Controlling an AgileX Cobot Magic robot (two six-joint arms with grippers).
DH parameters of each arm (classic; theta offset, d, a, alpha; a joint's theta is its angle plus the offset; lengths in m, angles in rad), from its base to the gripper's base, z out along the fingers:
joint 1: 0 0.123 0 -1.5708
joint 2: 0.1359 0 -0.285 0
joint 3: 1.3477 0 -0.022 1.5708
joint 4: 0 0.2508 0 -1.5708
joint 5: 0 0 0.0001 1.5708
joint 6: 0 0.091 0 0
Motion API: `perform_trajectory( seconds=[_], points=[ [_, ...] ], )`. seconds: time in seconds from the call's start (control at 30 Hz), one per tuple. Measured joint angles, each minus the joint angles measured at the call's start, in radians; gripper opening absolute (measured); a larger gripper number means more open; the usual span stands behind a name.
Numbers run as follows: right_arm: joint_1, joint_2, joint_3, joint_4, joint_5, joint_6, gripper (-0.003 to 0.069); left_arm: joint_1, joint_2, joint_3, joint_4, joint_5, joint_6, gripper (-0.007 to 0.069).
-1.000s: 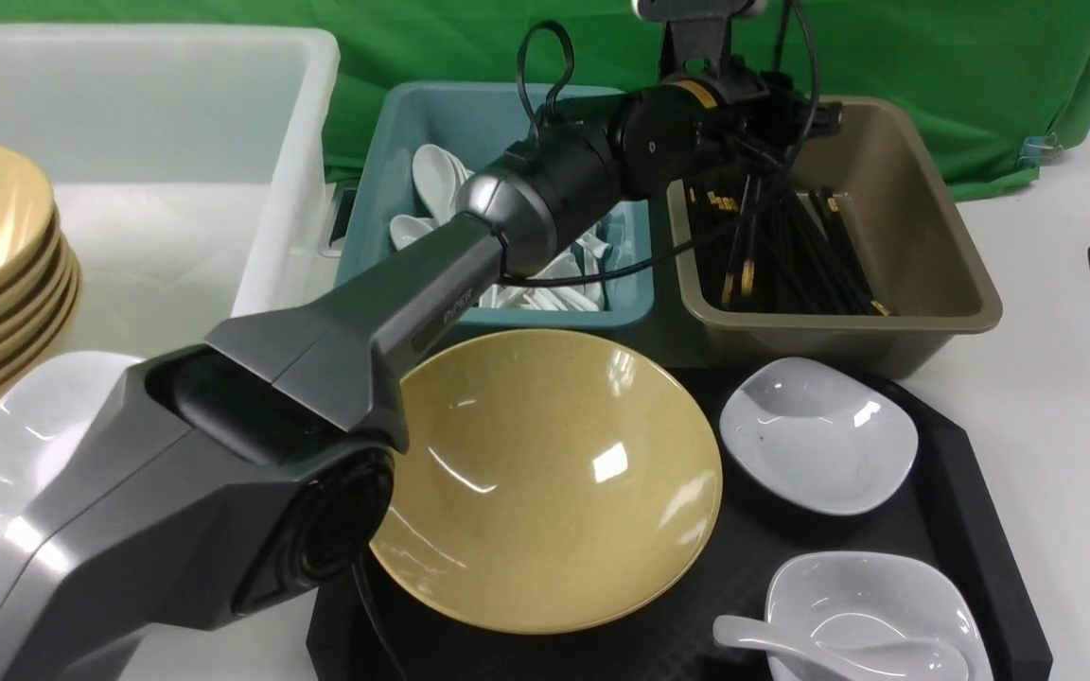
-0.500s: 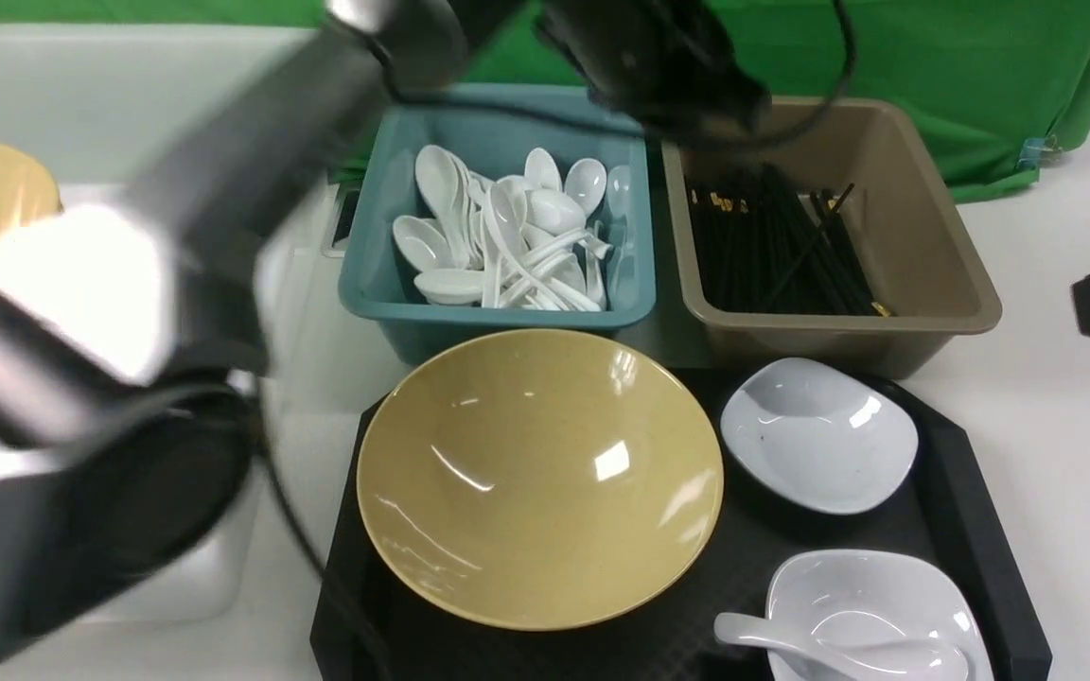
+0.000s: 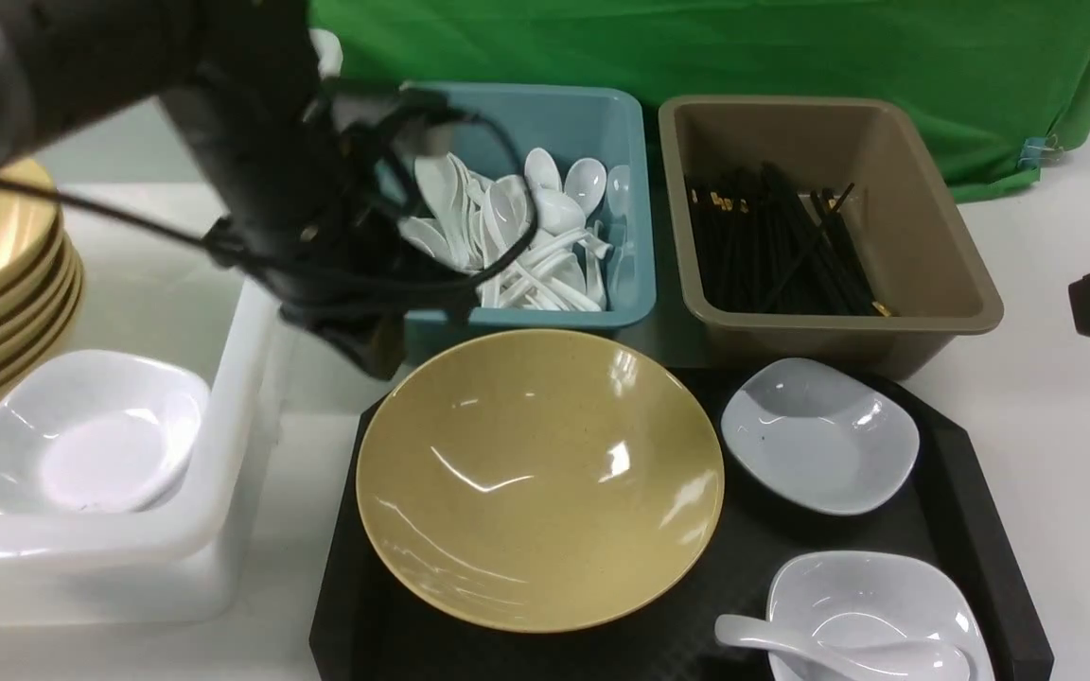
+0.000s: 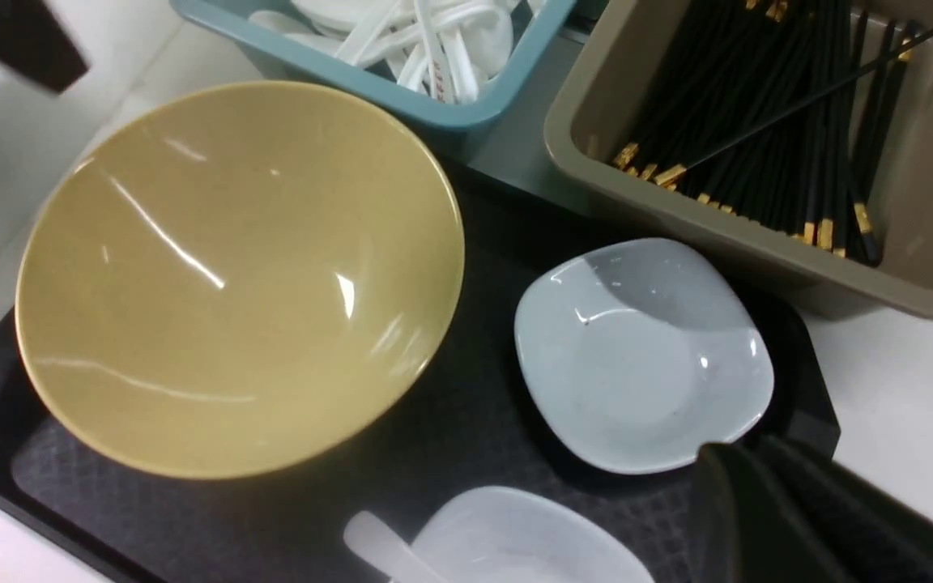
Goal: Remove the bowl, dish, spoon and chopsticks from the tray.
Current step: Use the left arm to grab the yellow noodle bowl on the left, then use the left arm to put the noodle bowl into the large storage box on the left
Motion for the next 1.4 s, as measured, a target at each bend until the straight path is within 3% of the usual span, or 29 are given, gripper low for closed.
perform_trajectory(
  seconds=[0.13,0.2,0.23,0.27,0.33,0.4,0.5,0.63,0.7,0.73,0.77,0.9,1.0,1.2,1.33,1.4],
  points=[
    [0.0,0.0,0.0,0.0,-0.009,0.0,0.002,0.017,0.005,0.051,0.017,-0.119,0.013,0.0131],
    [0.0,0.0,0.0,0.0,-0.015,0.0,0.002,0.017,0.033,0.053,0.028,-0.176,0.037,0.027],
    [0.0,0.0,0.0,0.0,-0.015,0.0,0.002,0.017,0.036,0.053,0.028,-0.184,0.04,0.0282],
    [0.0,0.0,0.0,0.0,-0.015,0.0,0.002,0.017,0.065,0.053,0.021,-0.216,0.06,0.0387],
    [0.0,0.0,0.0,0.0,-0.015,0.0,0.002,0.017,0.098,0.053,0.008,-0.239,0.082,0.0481],
    [0.0,0.0,0.0,0.0,-0.015,0.0,0.002,0.017,0.135,0.055,0.003,-0.247,0.092,0.0556],
    [0.0,0.0,0.0,0.0,-0.015,0.0,0.002,0.017,0.188,0.056,-0.009,-0.254,0.118,0.0593],
    [0.0,0.0,0.0,0.0,-0.017,0.0,0.002,0.017,0.225,0.056,-0.036,-0.249,0.148,0.0526],
    [0.0,0.0,0.0,0.0,-0.017,0.0,0.002,0.017,0.239,0.056,-0.067,-0.239,0.159,0.0417],
    [0.0,0.0,0.0,0.0,-0.018,0.0,0.002,0.017,0.243,0.056,-0.09,-0.231,0.162,0.0254],
    [0.0,0.0,0.0,0.0,-0.018,0.0,0.002,0.019,0.242,0.056,-0.108,-0.227,0.162,0.0191],
    [0.0,0.0,0.0,0.001,-0.018,0.0,0.002,0.022,0.2,0.028,-0.168,-0.168,0.135,0.0053],
    [0.0,0.0,0.0,0.002,-0.018,0.0,0.002,0.024,0.157,0.004,-0.151,-0.127,0.118,0.0015],
    [0.0,0.0,0.0,0.002,-0.018,0.0,0.002,0.068,-0.003,-0.049,-0.125,-0.048,0.101,0.0013],
    [0.0,0.0,0.0,0.033,-0.032,-0.026,0.002,0.181,-0.145,-0.092,-0.224,-0.019,0.108,0.0013],
    [-0.001,0.011,-0.009,0.132,-0.029,-0.125,0.002,0.325,-0.215,-0.101,-0.261,-0.005,0.108,0.0013]
  ],
)
